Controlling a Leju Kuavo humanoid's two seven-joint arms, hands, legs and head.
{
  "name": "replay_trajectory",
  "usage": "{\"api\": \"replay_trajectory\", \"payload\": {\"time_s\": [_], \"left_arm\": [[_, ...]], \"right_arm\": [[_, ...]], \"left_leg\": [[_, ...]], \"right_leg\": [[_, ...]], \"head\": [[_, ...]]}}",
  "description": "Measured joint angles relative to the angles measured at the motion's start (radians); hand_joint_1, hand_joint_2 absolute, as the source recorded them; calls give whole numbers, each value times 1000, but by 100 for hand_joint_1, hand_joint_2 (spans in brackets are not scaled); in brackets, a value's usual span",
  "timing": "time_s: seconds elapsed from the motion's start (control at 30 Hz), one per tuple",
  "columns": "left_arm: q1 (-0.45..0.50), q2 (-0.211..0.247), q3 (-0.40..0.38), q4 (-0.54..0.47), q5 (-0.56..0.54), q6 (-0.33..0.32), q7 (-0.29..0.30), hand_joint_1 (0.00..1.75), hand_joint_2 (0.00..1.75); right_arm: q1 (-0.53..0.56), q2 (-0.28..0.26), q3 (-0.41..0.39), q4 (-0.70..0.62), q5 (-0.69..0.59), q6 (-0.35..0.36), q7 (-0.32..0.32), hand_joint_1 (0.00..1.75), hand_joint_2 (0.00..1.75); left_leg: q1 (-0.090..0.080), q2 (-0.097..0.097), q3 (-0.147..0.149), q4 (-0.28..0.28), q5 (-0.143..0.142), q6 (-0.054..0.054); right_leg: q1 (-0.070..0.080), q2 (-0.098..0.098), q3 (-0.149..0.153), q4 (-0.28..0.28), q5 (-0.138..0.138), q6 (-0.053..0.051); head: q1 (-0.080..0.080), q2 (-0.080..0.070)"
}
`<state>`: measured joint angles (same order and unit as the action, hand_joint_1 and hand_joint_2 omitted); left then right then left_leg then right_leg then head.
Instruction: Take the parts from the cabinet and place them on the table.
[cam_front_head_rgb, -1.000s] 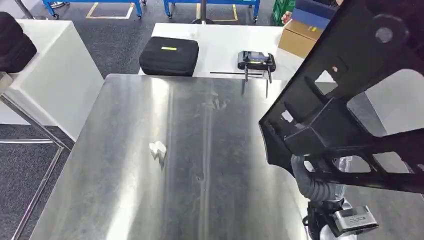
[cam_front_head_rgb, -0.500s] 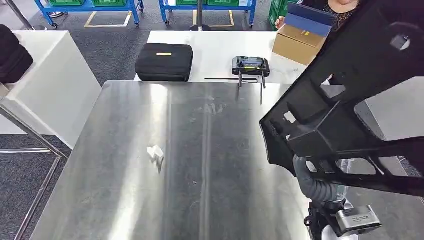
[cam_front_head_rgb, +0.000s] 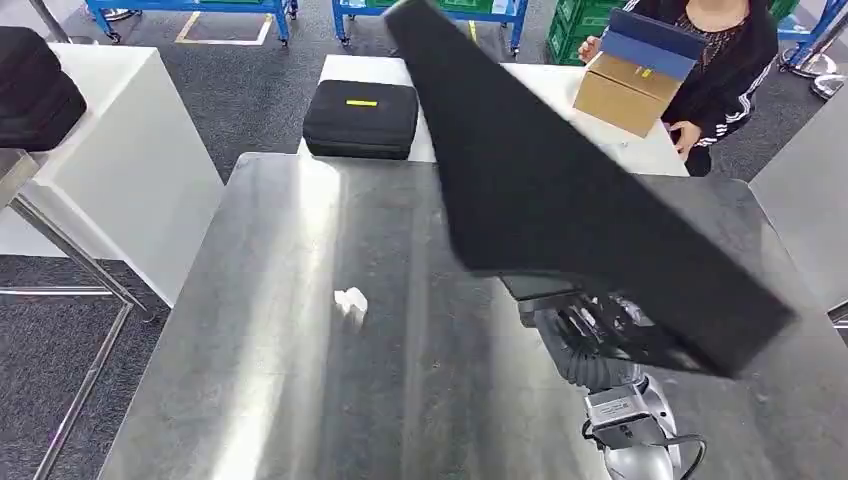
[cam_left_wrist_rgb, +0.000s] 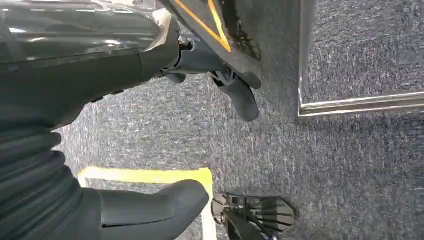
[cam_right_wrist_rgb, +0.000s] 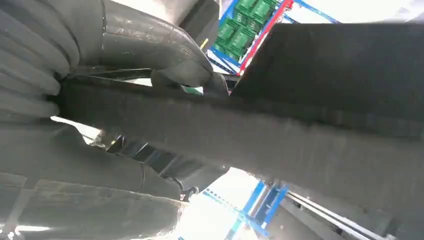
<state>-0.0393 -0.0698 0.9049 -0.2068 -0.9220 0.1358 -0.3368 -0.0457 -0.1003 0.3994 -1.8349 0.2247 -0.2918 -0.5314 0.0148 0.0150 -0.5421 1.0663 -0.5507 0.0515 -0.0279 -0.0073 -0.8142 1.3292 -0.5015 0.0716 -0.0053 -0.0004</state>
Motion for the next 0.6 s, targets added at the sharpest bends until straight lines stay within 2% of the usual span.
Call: {"api": "replay_trajectory", "payload": {"time_s": [0.03,0.1,0.13,0.17,0.2,0.27,0.3,0.33,0.37,0.43,0.47,0.5,0.53,0.57,0.6], "left_arm": [[0,-1,0,0,0,0,0,0,175],[-2,-3,0,0,0,0,-1,0,175],[-4,-4,0,0,0,0,-1,0,175],[-6,-6,0,0,0,1,-1,0,175],[-7,-5,0,0,1,1,-1,0,175],[-10,-6,0,0,2,1,-2,0,175],[-10,-6,0,0,2,1,-2,0,175],[-10,-7,0,0,2,2,-2,0,175],[-10,-7,0,0,2,2,-3,0,175],[-10,-5,2,0,5,3,-3,0,175],[-9,-5,2,0,5,3,-3,0,175],[-8,-5,2,1,6,3,-3,0,175],[-8,-5,3,1,6,5,-3,0,175],[-9,-5,3,1,8,7,-3,0,175],[-9,-4,3,1,8,9,-3,0,175]], "right_arm": [[0,-2,1,3,0,0,0,175,175],[-2,-3,2,6,0,-2,0,175,175],[-5,-4,2,7,-1,-2,0,175,175],[-5,-4,2,8,-2,-3,2,175,175],[-10,-4,3,8,-2,-7,1,175,175],[-13,-7,5,11,-2,-10,1,175,175],[-13,-7,7,11,-2,-10,1,175,175],[-14,-6,10,11,-2,-10,1,175,175],[-15,-6,12,13,-2,-10,2,175,175],[-17,-6,15,17,-5,-11,2,175,175],[-17,-7,16,19,-6,-11,3,175,175],[-17,-6,18,22,-6,-11,5,175,175],[-17,-6,19,25,-6,-11,6,175,175],[-17,-6,20,26,-6,-12,8,175,175],[-17,-6,21,26,-8,-12,10,175,175]], "left_leg": [[-3,-1,-1,0,0,0],[-6,-1,-1,0,0,0],[-6,0,0,-1,-1,-1],[-14,-1,-11,-4,-4,-6],[-12,-1,-7,-9,-6,-12],[-11,-1,-2,-16,-1,-21],[-14,-1,1,-17,-2,-27],[-10,-4,-2,-2,-10,-33],[-10,-7,-14,27,-40,-39],[-5,-7,-81,169,-133,-45],[-4,-7,-104,216,-153,-48],[-3,-8,-110,230,-150,-50],[-1,-7,-96,203,-124,-50],[2,-7,-64,141,-86,-51],[5,-7,-17,59,-46,-50]], "right_leg": [[4,2,25,-45,16,2],[13,4,121,-219,65,1],[18,9,152,-271,69,-12],[23,8,162,-277,71,-17],[24,6,162,-279,74,-24],[29,7,160,-282,76,-32],[14,7,165,-293,83,-41],[5,6,168,-301,89,-44],[6,5,168,-305,91,-48],[6,4,163,-305,95,-57],[6,4,160,-304,96,-55],[6,3,156,-304,100,-54],[6,3,153,-304,103,-52],[4,3,150,-303,106,-48],[2,3,149,-302,109,-43]], "head": [[0,0],[0,0],[-1,0],[-2,0],[1,0],[1,0],[0,0],[-1,0],[-2,0],[-3,0],[-2,0],[-4,0],[-4,0],[-5,0],[-5,0]]}}
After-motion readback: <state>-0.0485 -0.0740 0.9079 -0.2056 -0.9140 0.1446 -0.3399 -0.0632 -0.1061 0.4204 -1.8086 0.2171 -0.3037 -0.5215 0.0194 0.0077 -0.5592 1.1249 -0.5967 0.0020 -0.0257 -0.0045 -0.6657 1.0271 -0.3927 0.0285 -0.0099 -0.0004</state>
